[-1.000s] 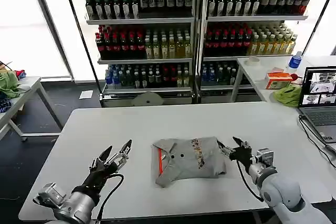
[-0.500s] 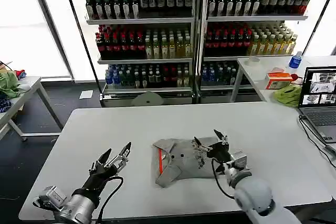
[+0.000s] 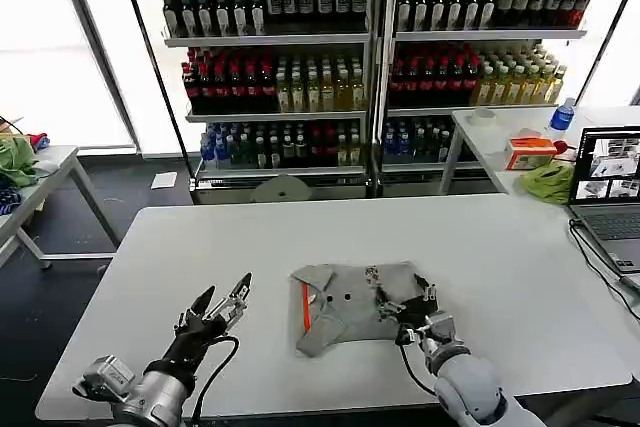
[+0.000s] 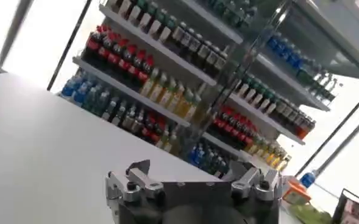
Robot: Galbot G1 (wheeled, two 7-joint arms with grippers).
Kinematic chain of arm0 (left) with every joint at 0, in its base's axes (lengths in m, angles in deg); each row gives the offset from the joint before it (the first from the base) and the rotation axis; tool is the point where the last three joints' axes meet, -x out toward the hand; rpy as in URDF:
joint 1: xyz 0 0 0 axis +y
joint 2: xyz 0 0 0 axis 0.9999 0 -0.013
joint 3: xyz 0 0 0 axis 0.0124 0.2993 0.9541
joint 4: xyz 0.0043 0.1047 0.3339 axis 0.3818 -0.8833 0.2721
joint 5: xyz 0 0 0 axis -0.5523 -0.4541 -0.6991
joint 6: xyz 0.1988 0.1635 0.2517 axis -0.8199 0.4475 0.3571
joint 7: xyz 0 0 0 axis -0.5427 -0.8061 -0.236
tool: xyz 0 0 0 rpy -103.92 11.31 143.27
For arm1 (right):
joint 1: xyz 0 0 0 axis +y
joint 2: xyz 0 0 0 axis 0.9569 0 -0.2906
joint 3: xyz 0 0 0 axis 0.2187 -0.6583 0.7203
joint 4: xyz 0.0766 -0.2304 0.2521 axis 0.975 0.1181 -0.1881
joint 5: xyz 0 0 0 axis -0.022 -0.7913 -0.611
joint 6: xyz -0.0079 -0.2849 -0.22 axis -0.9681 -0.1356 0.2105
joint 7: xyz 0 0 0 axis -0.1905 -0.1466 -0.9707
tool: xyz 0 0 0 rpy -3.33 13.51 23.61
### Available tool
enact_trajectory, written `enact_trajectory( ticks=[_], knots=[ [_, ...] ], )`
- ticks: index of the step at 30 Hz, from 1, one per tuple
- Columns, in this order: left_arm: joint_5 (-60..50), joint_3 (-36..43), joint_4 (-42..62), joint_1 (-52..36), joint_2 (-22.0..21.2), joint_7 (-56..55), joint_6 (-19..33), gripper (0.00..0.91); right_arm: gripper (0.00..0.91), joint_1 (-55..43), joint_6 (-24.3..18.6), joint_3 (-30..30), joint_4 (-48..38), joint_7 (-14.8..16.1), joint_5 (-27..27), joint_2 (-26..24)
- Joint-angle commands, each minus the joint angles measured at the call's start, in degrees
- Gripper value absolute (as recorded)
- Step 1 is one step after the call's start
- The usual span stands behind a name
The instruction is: Fold and organize the clothes.
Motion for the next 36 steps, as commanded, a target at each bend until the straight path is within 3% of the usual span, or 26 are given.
enact_trajectory(
  ticks=[1,6,12,16,19,22,23,25,36],
  knots=[
    [-0.5,0.2,0.2,-0.2,-0.5,0.1,0.1,0.907,0.907,1.3,3.5,0.9,2.0,-1.5,9.3,-0.8],
    [-1.2,-0.7,-1.2,0.8,-0.1,0.5,0.8,0.907,0.907,3.2,-5.6,5.4,7.8,2.5,9.3,-1.8],
    [-16.0,0.9,-1.6,3.3,-0.3,3.0,8.1,0.907,0.907,8.7,-13.6,15.7,13.8,7.1,8.8,-3.1],
    [-25.0,0.4,-0.5,4.0,-0.8,4.6,14.7,0.907,0.907,12.9,-17.2,19.7,15.7,10.3,10.0,-4.0],
    [-33.0,-0.4,1.3,4.8,-1.3,6.2,23.8,0.907,0.907,15.6,-23.0,20.2,15.8,12.1,8.4,-3.5],
    [-39.2,-0.2,2.8,5.8,-0.9,6.9,29.8,0.907,0.907,19.0,-24.5,20.4,16.6,14.2,9.1,-3.0],
    [-40.4,0.1,3.0,6.3,-0.9,7.3,32.6,0.907,0.907,20.3,-24.3,20.5,17.0,15.1,7.1,-2.4],
    [-42.1,0.4,2.8,6.9,-1.1,8.1,34.1,0.907,0.907,21.9,-23.9,20.5,17.7,15.8,7.2,-2.0],
    [-44.0,-0.4,0.7,9.2,-3.3,13.2,33.8,0.907,0.907,23.4,-25.1,19.6,17.2,15.8,3.0,0.8]
  ],
)
